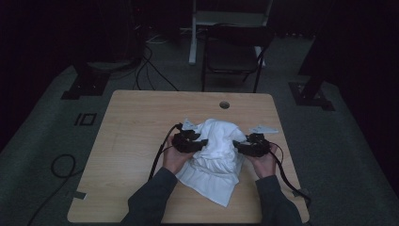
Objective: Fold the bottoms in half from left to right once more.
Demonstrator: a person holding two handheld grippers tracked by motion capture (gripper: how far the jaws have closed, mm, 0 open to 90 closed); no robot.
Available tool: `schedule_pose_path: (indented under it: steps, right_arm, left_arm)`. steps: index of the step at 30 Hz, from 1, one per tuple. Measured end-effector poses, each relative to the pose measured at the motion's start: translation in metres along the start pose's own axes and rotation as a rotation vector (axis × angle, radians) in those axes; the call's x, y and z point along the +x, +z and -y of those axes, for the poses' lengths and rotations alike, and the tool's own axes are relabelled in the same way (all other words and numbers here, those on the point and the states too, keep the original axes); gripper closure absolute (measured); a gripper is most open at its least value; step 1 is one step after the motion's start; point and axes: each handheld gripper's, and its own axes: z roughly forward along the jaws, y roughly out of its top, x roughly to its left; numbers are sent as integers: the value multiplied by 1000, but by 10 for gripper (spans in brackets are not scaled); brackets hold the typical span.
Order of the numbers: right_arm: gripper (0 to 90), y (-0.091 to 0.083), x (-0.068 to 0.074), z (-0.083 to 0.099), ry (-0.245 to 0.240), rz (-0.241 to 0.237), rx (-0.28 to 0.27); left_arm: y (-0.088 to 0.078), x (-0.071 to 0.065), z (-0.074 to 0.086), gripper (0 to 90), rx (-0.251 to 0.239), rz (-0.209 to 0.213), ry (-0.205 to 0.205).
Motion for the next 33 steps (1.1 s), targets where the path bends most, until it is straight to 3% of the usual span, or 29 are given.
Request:
schedule_pose_path:
  steps: [2, 4, 5, 8, 10, 14, 21, 24, 30, 33]
  right_arm:
    - [359, -17, 9, 0, -13, -22, -42]
    - [363, -25, 19, 5, -46, -67, -37]
    - [386, -24, 24, 8, -70, -99, -10]
    - [515, -7, 34, 21, -159, -75, 104]
    - [580, 7, 31, 26, -152, -74, 155]
    - [623, 32, 25, 26, -135, -94, 200]
    - [639, 61, 27, 9, -137, -123, 191]
    - [634, 80, 36, 0, -138, -149, 184]
    - [525, 84, 40, -6, -146, -132, 179]
    - [525, 84, 40, -6, -146, -132, 179]
  left_arm:
    - [0, -3, 0, 555, 5, -13, 15]
    - [0, -6, 2, 556, 9, -27, 25]
    - [0, -7, 3, 556, 8, -26, 25]
    - [-1, -11, 6, 557, 3, -22, 28]
    - [-2, -15, 8, 557, -2, -18, 38]
    - [-8, -20, 14, 557, -15, -17, 40]
    - [-19, -16, 24, 555, -31, -64, 16]
    - [-24, -8, 26, 552, -31, -98, 5]
    - [-26, 3, 27, 552, -39, -118, -22]
    - [-26, 3, 27, 552, -39, -118, -22]
